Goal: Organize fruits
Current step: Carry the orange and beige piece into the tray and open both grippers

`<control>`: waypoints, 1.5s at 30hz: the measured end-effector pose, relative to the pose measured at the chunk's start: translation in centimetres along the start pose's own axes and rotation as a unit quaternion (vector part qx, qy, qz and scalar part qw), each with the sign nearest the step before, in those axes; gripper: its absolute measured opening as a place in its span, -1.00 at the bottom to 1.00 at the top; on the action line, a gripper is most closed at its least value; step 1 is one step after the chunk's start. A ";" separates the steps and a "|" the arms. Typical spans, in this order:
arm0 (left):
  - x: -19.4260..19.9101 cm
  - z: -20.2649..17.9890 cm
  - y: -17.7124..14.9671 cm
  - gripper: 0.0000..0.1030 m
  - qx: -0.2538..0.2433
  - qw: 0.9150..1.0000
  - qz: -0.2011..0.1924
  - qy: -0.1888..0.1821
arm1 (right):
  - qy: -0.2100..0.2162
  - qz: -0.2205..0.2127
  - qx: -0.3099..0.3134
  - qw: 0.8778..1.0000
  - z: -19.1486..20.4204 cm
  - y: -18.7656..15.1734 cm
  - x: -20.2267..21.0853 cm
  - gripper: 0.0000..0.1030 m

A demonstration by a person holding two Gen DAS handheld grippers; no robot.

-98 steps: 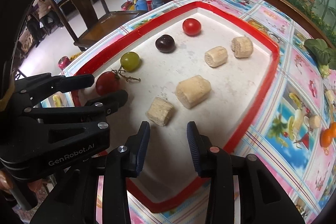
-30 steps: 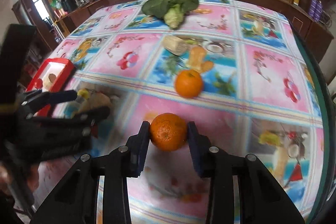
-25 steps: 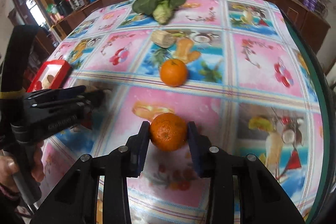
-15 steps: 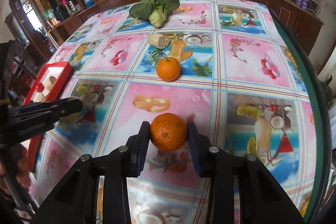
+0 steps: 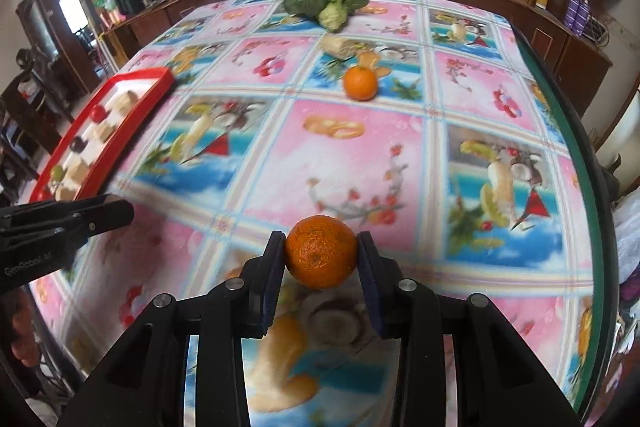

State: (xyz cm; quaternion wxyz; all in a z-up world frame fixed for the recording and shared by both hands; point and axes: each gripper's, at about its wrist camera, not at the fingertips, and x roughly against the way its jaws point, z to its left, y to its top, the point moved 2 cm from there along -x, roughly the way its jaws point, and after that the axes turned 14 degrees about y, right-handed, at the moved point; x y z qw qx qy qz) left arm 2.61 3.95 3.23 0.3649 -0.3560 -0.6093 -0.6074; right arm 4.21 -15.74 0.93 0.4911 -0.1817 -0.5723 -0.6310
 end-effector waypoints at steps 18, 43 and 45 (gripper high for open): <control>3.2 10.0 0.1 -0.43 0.068 0.996 -0.039 0.034 | 0.060 0.002 0.067 0.996 11.5 3.7 -2.4 -0.33; -2.4 20.6 2.7 -0.43 0.123 0.988 -0.005 0.091 | 0.098 0.056 0.143 0.983 22.5 8.6 -13.6 -0.33; -3.0 20.4 2.8 -0.43 0.120 0.989 0.000 0.090 | 0.096 0.060 0.150 0.982 22.6 8.6 -14.2 -0.33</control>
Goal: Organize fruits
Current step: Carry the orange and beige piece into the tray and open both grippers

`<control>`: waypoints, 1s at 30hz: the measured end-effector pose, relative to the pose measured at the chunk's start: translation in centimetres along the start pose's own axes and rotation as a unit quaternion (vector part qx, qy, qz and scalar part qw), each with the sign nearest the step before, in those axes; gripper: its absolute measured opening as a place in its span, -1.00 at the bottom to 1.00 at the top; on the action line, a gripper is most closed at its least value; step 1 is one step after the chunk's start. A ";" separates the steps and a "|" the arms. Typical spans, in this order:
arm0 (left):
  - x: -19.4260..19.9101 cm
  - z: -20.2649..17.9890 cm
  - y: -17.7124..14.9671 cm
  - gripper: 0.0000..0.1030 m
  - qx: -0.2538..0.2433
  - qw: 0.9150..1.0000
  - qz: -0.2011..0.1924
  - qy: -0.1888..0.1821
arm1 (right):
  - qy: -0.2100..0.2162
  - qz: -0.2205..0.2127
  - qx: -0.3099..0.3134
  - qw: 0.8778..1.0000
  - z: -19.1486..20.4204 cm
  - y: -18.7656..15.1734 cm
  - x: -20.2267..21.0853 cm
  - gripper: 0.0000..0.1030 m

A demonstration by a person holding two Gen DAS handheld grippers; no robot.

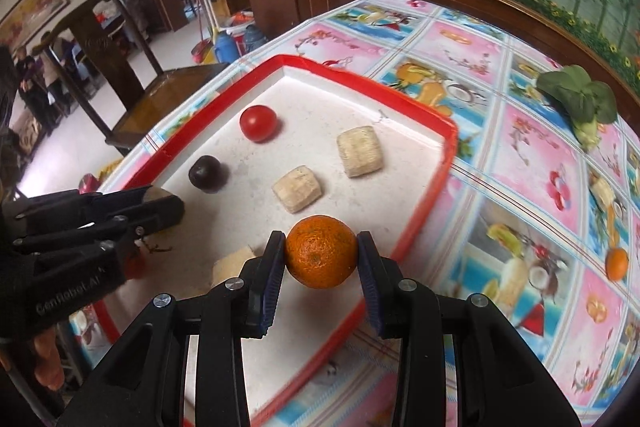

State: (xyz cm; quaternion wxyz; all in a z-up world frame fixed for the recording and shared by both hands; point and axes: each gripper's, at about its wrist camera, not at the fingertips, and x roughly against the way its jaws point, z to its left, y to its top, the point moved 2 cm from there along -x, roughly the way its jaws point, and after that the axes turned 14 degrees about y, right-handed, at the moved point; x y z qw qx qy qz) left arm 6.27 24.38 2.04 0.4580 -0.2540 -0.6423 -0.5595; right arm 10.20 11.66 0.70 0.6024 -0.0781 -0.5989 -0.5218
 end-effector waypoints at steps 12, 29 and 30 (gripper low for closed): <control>-2.0 -0.8 -0.2 -0.43 -0.011 1.000 0.021 0.009 | -0.003 0.016 0.007 1.000 -0.6 -0.2 -2.1 -0.32; -1.3 -0.8 -0.4 0.00 -0.012 0.999 0.012 0.034 | -0.017 0.019 0.014 1.000 -0.5 -0.2 -1.9 -0.29; -1.2 -0.7 -0.5 0.05 -0.012 0.999 0.011 0.036 | -0.018 0.019 0.014 1.000 -0.5 -0.2 -1.8 -0.29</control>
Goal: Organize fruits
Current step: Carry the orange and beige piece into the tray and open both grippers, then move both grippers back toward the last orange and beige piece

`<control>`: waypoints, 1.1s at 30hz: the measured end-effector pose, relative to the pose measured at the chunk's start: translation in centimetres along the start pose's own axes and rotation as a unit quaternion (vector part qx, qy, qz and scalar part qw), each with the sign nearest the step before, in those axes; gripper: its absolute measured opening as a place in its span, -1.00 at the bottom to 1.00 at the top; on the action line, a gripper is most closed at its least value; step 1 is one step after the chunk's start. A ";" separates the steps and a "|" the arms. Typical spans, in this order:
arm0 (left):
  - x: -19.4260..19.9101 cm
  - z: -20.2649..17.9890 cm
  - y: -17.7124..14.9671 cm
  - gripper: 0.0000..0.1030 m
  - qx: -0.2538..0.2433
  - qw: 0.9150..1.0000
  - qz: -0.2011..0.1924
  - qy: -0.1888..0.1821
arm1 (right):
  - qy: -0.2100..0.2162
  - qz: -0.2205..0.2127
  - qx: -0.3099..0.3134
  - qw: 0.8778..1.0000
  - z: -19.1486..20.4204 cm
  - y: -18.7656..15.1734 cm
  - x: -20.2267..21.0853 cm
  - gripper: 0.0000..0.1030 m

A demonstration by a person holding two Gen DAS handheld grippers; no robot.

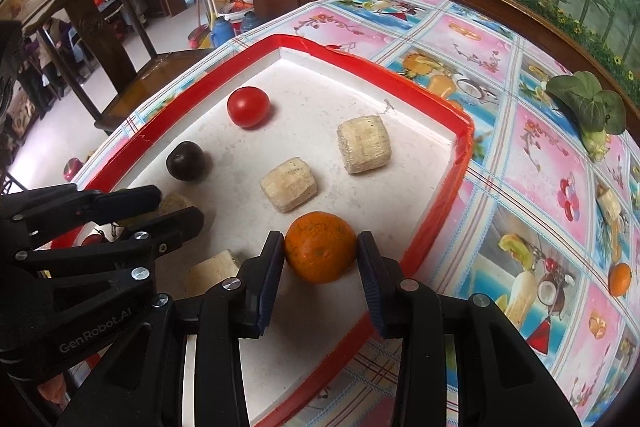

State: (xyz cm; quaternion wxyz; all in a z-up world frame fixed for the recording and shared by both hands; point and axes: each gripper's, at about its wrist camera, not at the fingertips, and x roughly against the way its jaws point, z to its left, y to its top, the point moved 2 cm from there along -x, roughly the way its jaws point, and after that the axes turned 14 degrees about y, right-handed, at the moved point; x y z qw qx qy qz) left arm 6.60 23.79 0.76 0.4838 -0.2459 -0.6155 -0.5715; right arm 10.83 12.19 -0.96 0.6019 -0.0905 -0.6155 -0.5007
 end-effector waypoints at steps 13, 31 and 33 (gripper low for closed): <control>2.3 -0.4 -0.9 0.33 0.001 1.000 -0.013 0.007 | 0.003 -0.014 -0.005 1.000 0.3 -1.3 3.1 -0.27; 6.6 -10.8 -0.8 0.43 -0.067 0.997 -0.040 -0.027 | -0.054 -0.054 -0.083 0.994 -9.1 -7.2 10.4 -0.18; 6.7 -12.6 -0.6 0.44 -0.082 0.995 -0.041 -0.027 | -0.086 -0.066 -0.107 0.988 -12.8 -7.8 11.7 -0.18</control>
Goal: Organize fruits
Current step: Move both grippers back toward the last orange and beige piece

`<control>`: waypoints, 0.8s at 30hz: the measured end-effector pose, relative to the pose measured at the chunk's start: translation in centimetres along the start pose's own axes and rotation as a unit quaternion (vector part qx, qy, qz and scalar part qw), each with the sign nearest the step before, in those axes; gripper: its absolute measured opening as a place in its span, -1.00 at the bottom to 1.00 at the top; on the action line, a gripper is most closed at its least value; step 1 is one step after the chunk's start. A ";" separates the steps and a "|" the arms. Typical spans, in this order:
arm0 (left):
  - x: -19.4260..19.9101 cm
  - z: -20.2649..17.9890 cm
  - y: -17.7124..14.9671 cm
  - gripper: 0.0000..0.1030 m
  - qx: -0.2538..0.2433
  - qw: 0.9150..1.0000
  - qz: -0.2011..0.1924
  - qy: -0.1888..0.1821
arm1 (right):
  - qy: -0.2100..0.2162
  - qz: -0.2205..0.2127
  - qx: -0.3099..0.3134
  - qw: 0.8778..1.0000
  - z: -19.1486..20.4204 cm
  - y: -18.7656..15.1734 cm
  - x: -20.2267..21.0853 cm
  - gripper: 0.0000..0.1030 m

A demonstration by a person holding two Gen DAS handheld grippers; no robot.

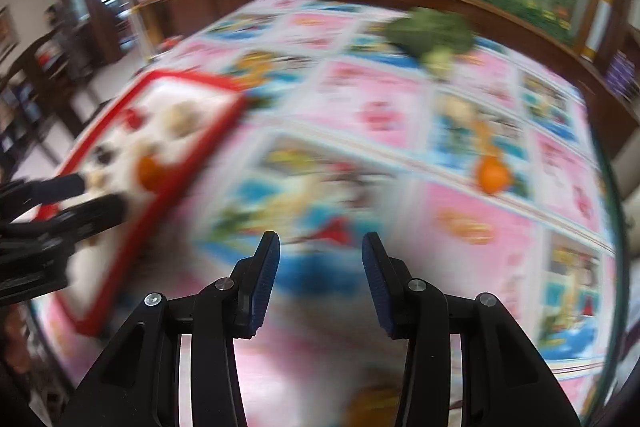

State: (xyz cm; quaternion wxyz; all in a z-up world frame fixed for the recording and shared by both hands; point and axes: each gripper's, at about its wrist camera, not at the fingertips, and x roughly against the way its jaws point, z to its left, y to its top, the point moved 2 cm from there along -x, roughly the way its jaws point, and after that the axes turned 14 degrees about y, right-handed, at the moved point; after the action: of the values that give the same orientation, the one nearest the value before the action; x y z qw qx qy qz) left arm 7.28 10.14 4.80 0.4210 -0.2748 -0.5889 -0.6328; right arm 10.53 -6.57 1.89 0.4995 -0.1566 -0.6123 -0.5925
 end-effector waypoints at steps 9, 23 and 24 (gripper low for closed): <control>-2.3 -7.3 4.7 0.44 -0.044 0.999 0.010 -0.006 | -0.058 -0.032 -0.066 0.996 -12.0 2.3 0.3 0.14; -6.8 -21.2 11.8 0.44 -0.067 0.997 0.017 -0.025 | 0.021 -0.018 -0.048 0.998 -14.0 2.1 -1.0 -0.40; -7.2 -21.8 12.1 0.44 -0.070 0.997 0.016 -0.022 | 0.023 -0.021 -0.046 0.998 -14.2 1.7 -0.5 -0.40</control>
State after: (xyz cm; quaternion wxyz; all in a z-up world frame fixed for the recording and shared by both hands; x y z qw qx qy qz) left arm 24.44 -9.07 1.60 0.3978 -0.3269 -0.5474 -0.6597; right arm 18.13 -18.50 -0.42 0.4935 -0.1529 -0.5761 -0.6334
